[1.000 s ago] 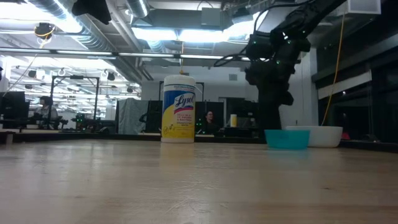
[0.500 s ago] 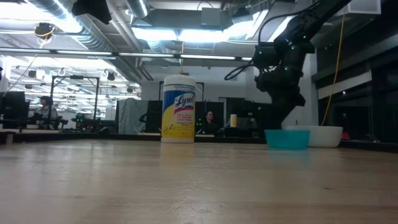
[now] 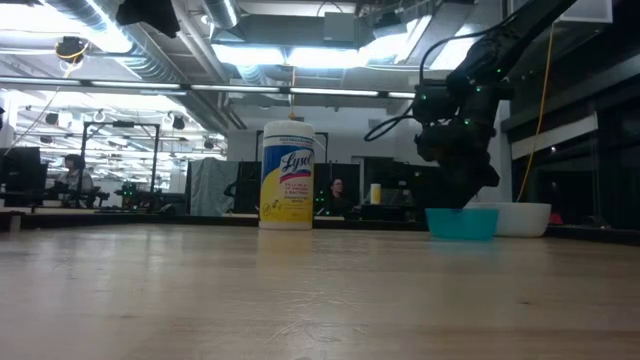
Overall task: Nest bowls inside each other
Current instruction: Stack the light blue bowl on top of the green bowl
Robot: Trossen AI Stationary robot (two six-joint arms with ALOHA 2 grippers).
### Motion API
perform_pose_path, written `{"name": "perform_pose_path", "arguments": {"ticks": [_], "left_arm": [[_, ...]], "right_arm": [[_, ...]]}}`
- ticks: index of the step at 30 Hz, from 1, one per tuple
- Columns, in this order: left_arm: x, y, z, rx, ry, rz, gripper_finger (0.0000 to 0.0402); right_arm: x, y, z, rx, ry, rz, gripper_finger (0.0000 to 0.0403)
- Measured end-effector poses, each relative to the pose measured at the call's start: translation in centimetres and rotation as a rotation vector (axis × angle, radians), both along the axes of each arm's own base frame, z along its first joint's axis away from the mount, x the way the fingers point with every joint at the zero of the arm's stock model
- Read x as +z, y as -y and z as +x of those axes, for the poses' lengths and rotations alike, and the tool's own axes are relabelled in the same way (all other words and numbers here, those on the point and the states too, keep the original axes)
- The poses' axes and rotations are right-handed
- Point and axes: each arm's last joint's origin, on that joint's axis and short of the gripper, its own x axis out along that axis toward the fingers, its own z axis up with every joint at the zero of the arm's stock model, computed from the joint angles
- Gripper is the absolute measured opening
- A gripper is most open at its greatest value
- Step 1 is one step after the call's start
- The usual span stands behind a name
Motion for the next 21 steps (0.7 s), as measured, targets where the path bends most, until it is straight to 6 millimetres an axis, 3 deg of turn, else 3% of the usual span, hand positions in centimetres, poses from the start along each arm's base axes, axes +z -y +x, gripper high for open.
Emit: {"name": "perform_pose_path", "arguments": {"ticks": [4, 9, 17, 21], "left_arm": [[0.0, 0.0, 0.0, -0.001, 0.001, 0.0, 0.0084], [0.0, 0.0, 0.0, -0.009, -0.003, 0.006, 0.0084], [0.0, 0.0, 0.0, -0.011, -0.005, 0.007, 0.0084], [0.0, 0.0, 0.0, -0.012, -0.005, 0.008, 0.0084]], "right_arm": [[0.0, 0.1, 0.1, -0.029, -0.003, -0.015, 0.0112], [-0.3, 0.2, 0.1, -0.025, -0.013, -0.011, 0.0014], [-0.6, 0.2, 0.3, -0.018, -0.024, 0.001, 0.0003], [1.5, 0.5, 1.2, -0.007, 0.015, -0.026, 0.0002]]}}
